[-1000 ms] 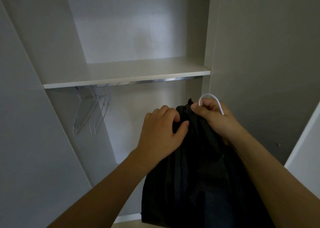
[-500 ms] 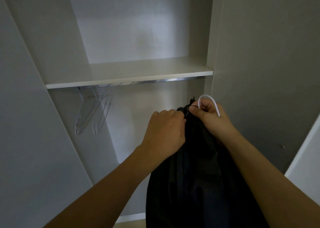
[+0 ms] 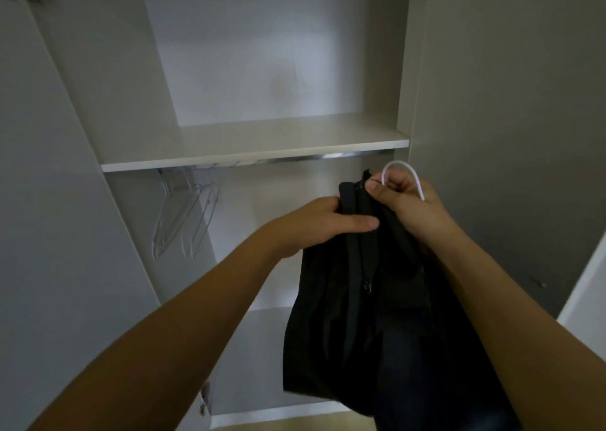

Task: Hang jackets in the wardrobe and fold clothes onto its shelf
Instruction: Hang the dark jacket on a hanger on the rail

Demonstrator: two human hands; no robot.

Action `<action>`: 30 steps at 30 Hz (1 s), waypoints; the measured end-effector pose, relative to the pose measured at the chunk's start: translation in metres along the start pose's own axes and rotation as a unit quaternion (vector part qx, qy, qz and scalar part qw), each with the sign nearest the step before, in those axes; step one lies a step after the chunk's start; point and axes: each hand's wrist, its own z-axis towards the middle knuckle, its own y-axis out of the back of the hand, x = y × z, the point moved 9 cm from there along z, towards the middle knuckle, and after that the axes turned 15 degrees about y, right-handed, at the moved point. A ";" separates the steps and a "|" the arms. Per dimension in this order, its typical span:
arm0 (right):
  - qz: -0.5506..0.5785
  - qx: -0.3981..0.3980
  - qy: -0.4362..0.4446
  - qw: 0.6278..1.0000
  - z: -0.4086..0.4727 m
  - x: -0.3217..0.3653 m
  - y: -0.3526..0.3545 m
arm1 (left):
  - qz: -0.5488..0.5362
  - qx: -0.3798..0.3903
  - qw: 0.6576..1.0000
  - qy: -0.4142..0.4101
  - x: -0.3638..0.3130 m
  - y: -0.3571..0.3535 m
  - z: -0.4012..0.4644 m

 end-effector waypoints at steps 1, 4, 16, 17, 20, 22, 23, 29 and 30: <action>0.000 -0.006 0.001 1.000 0.001 -0.001 0.000 | 0.007 0.001 1.000 0.006 0.000 0.000 0.004; -0.023 -0.046 0.007 0.999 0.000 -0.009 0.011 | -0.036 -0.071 0.997 -0.021 -0.005 0.019 0.008; -0.096 0.094 -0.074 0.988 -0.049 -0.029 -0.010 | -0.275 -0.273 0.918 -0.081 -0.006 0.063 -0.013; -0.095 0.118 -0.069 0.986 -0.049 -0.027 -0.015 | -0.281 -0.278 0.915 -0.076 -0.005 0.062 -0.013; -0.119 0.123 -0.034 0.985 -0.045 -0.024 -0.019 | -0.288 -0.303 0.906 -0.070 -0.004 0.062 -0.015; -0.145 0.087 -0.009 0.986 -0.041 -0.024 -0.014 | -0.295 -0.313 0.900 -0.067 -0.001 0.062 -0.017; -0.154 0.077 0.008 0.985 -0.039 -0.023 -0.013 | -0.294 -0.312 0.901 -0.066 0.000 0.061 -0.018; -0.230 0.159 0.026 0.960 -0.039 -0.036 -0.020 | -0.305 -0.288 0.907 -0.036 0.019 0.053 -0.017; -0.247 0.178 0.016 0.952 -0.039 -0.040 -0.022 | -0.318 -0.291 0.902 -0.035 0.022 0.053 -0.018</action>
